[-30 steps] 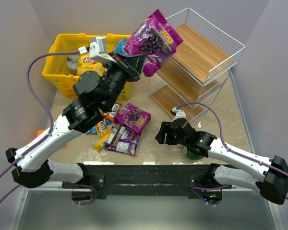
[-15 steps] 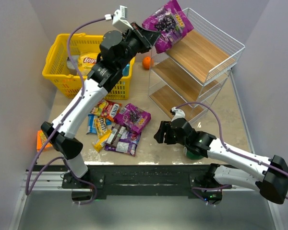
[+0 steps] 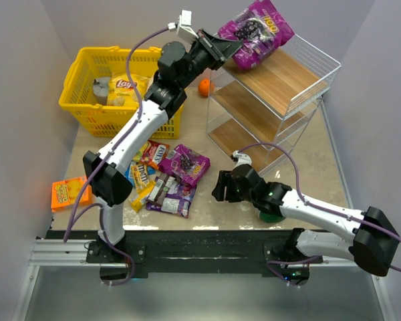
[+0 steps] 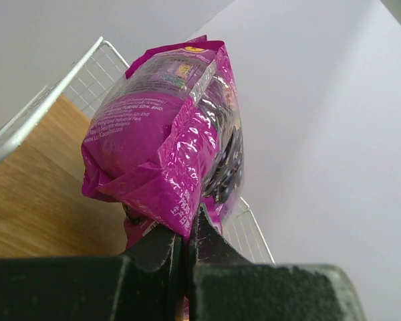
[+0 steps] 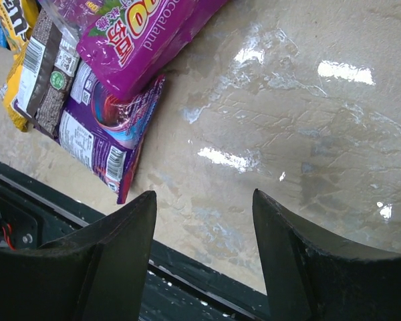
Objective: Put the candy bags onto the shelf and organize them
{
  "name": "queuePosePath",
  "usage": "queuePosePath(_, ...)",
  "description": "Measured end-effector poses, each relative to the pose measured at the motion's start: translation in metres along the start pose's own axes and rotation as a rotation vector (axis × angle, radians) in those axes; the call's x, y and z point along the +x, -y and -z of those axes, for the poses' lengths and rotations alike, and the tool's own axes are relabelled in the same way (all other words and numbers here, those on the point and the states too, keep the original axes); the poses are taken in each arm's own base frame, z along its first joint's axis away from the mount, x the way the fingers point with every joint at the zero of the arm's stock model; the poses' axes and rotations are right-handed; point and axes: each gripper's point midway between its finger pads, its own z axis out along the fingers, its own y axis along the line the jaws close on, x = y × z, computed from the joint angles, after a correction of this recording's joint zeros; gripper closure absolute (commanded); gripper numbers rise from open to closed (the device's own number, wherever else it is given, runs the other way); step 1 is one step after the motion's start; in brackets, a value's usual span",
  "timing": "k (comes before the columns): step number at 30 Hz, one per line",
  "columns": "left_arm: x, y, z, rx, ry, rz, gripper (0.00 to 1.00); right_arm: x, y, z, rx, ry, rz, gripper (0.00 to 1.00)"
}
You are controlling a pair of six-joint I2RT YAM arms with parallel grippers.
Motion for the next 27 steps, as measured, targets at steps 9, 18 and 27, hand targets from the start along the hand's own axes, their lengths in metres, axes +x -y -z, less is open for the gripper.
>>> queuePosePath(9,0.0,-0.023,-0.013,-0.005,0.029,0.097,0.86,-0.002,-0.003,-0.001,-0.01,0.01,-0.005,0.37)
queuePosePath(18,-0.005,-0.021,-0.011,0.011,0.07,0.108,0.41,-0.004,-0.004,-0.001,-0.015,0.015,-0.008,0.37)
queuePosePath(27,-0.02,0.01,0.012,0.05,0.1,0.099,0.41,-0.004,-0.004,-0.001,-0.015,0.015,-0.012,0.37)
